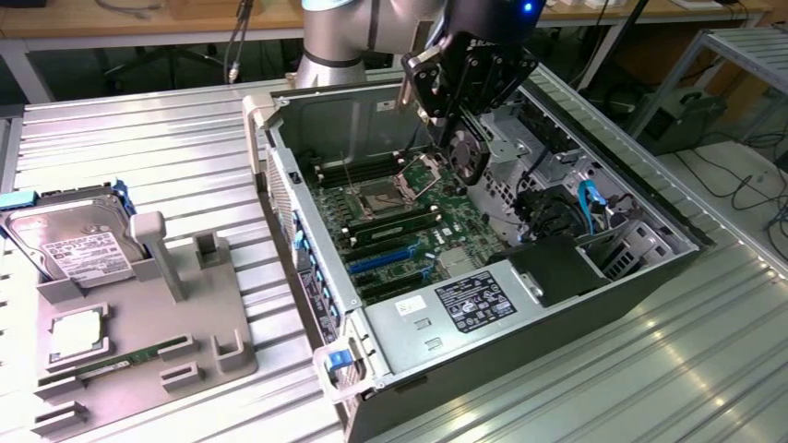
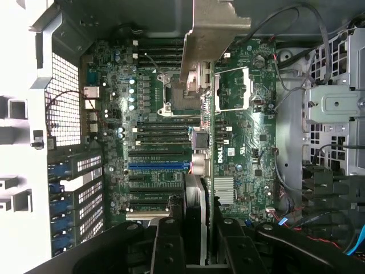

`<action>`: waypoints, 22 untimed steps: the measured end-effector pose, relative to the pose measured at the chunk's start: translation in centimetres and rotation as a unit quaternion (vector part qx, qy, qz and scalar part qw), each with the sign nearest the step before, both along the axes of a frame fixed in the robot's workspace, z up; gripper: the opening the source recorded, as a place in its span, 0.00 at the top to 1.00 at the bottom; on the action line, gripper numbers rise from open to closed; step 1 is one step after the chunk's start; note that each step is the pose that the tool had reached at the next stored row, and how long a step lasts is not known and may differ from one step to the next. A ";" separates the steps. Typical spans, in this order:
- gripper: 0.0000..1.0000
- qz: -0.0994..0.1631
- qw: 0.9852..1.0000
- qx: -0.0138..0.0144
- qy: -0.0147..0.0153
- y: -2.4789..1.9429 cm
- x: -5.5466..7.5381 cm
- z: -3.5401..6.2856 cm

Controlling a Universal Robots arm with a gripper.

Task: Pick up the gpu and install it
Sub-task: 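Pick up the gpu and move the gpu toward the slot, then insert the gpu into the slot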

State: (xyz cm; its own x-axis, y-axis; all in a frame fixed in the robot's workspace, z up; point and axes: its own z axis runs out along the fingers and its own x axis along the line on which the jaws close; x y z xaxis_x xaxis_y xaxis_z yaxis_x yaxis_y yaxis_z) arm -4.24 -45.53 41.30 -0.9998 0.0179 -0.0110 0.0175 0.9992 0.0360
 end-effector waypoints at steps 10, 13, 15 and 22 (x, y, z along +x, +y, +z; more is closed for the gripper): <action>0.73 0.001 1.000 0.000 0.000 0.00 0.0 0.00; 0.73 0.006 1.000 0.000 0.000 0.00 0.0 0.00; 0.73 0.009 1.000 0.000 0.000 0.00 0.0 0.00; 0.73 0.015 1.000 0.000 0.000 0.00 0.0 0.00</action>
